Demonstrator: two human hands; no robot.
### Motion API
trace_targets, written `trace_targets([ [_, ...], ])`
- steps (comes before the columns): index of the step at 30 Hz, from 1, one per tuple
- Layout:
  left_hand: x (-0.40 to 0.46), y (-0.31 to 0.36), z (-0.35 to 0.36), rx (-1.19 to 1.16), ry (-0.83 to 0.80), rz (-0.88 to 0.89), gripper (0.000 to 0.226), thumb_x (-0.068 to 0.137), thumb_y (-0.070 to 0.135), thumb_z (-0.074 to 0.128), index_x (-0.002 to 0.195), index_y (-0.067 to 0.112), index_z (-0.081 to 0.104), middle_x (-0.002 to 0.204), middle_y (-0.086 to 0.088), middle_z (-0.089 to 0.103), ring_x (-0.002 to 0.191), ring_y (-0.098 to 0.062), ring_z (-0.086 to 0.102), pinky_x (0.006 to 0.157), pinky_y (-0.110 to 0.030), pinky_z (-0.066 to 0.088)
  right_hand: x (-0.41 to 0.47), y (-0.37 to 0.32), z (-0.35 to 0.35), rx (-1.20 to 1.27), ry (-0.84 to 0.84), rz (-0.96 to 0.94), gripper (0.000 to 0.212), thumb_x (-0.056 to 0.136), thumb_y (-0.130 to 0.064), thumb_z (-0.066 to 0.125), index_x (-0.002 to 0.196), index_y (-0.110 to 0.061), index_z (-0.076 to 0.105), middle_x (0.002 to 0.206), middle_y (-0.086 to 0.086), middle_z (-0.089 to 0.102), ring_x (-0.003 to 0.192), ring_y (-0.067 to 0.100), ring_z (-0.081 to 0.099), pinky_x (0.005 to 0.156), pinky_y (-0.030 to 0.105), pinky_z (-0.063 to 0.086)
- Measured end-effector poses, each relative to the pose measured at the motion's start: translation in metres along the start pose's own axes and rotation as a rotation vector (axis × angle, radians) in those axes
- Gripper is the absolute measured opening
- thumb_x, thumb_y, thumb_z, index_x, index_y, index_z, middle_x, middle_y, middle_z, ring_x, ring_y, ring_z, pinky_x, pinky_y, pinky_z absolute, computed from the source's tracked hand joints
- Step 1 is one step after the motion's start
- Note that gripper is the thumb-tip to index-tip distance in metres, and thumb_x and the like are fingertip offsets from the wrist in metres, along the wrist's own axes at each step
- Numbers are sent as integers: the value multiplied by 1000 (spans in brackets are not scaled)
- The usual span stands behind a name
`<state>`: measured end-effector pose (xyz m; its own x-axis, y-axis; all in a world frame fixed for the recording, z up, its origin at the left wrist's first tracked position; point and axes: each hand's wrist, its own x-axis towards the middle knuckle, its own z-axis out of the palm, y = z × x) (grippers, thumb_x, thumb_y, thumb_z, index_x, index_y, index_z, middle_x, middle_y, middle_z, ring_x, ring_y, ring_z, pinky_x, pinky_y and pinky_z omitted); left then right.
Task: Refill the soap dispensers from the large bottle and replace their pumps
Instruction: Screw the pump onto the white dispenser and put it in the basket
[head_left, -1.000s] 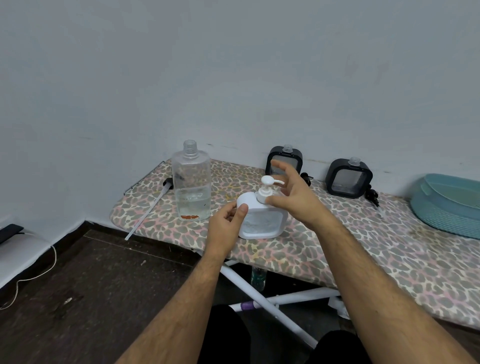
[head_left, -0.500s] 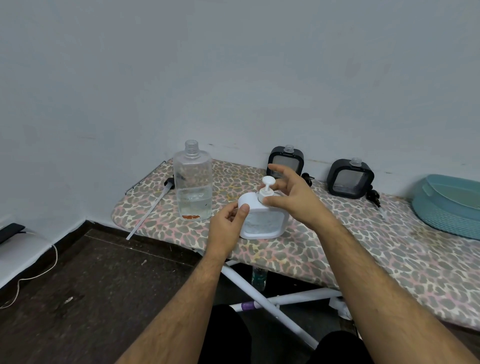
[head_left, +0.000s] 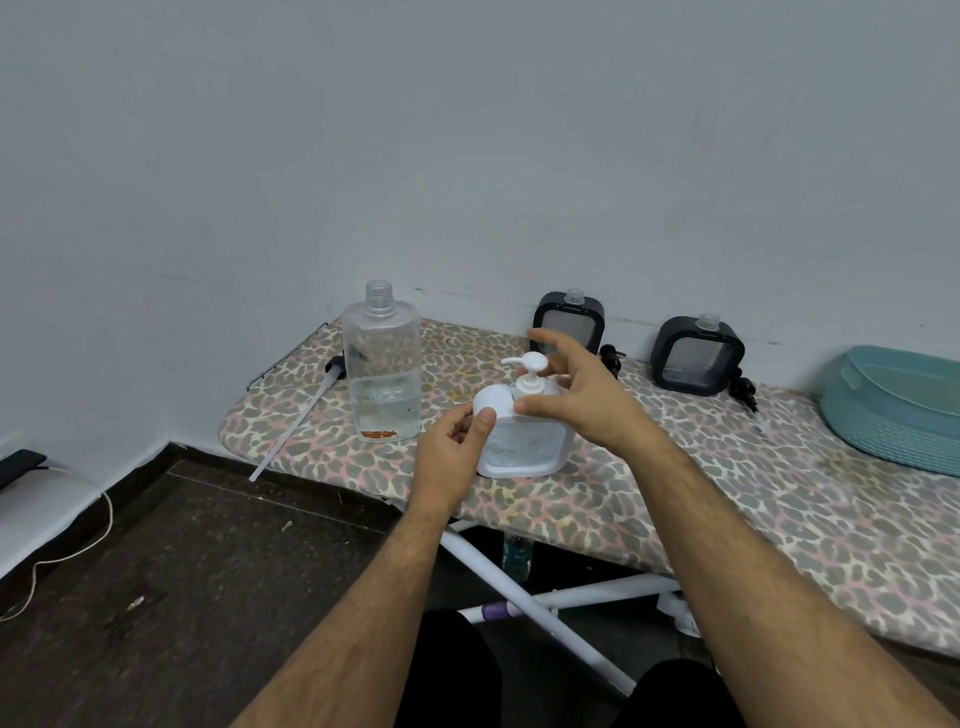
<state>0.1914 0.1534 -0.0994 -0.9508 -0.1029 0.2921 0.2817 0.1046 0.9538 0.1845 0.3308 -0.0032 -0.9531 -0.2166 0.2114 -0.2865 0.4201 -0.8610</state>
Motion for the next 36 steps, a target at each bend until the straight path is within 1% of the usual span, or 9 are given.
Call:
trace_targets([
  [5, 1, -1, 0, 17, 0, -12, 42, 85, 58, 56, 105, 24, 70, 89, 4, 72, 78, -3, 66, 63, -13, 49, 0, 1, -1, 43, -14, 9, 71, 79, -7, 79, 140, -25, 46, 108, -3, 74, 109, 10, 65, 99, 34, 48],
  [8, 2, -3, 0, 25, 5, -15, 34, 90, 52, 58, 105, 24, 70, 88, 4, 72, 77, -3, 65, 62, -13, 48, 1, -1, 5, -78, 108, 3, 73, 71, -20, 88, 135, -27, 53, 101, -8, 71, 97, -4, 61, 82, 9, 43],
  [11, 2, -4, -1, 26, 4, -20, 30, 90, 54, 58, 101, 29, 69, 86, 5, 71, 74, -1, 65, 63, -14, 50, 0, 2, 15, -120, 185, -30, 70, 70, -26, 87, 131, -32, 54, 100, -15, 65, 93, -13, 56, 71, 0, 37],
  [13, 1, -2, 0, 11, 3, -17, 42, 83, 62, 57, 102, 27, 70, 87, 4, 72, 76, -4, 66, 64, -16, 51, -1, 4, 15, -42, 138, -16, 72, 74, -22, 85, 136, -32, 50, 108, -12, 67, 101, -12, 57, 80, 4, 40],
  [17, 1, -2, 0, -8, -1, -2, 60, 76, 71, 53, 106, 22, 71, 90, 4, 73, 80, -7, 68, 65, -17, 52, -3, 5, 1, 120, 9, 30, 71, 82, -6, 77, 143, -24, 44, 117, 1, 71, 116, 14, 63, 103, 41, 47],
  [20, 2, -3, -1, -7, -2, 2, 61, 76, 72, 53, 106, 22, 71, 90, 3, 73, 81, -8, 68, 66, -17, 52, -1, 3, -2, 16, 21, 24, 64, 81, -11, 79, 137, -27, 51, 111, -3, 73, 109, 0, 63, 97, 28, 46],
  [24, 2, -3, 0, 2, -3, -5, 56, 75, 71, 54, 102, 25, 70, 89, 2, 73, 81, -9, 69, 67, -21, 54, -1, 0, 2, -85, 83, 15, 59, 77, -18, 82, 125, -40, 54, 95, -22, 69, 89, -16, 59, 70, 2, 39],
  [31, 0, -2, 0, 18, -3, -2, 54, 74, 73, 54, 101, 28, 68, 90, 3, 73, 82, -8, 68, 67, -20, 54, -11, 3, 22, -68, 265, 39, 51, 78, -22, 83, 115, -37, 51, 103, -16, 73, 100, 4, 66, 85, 32, 52],
  [36, 1, -2, 1, 16, 2, -14, 49, 76, 68, 56, 101, 27, 68, 89, 4, 73, 79, -6, 69, 65, -18, 54, -19, -1, 41, -81, 413, 48, 42, 82, -24, 78, 106, -35, 45, 116, -7, 72, 104, 8, 64, 76, 17, 44],
])
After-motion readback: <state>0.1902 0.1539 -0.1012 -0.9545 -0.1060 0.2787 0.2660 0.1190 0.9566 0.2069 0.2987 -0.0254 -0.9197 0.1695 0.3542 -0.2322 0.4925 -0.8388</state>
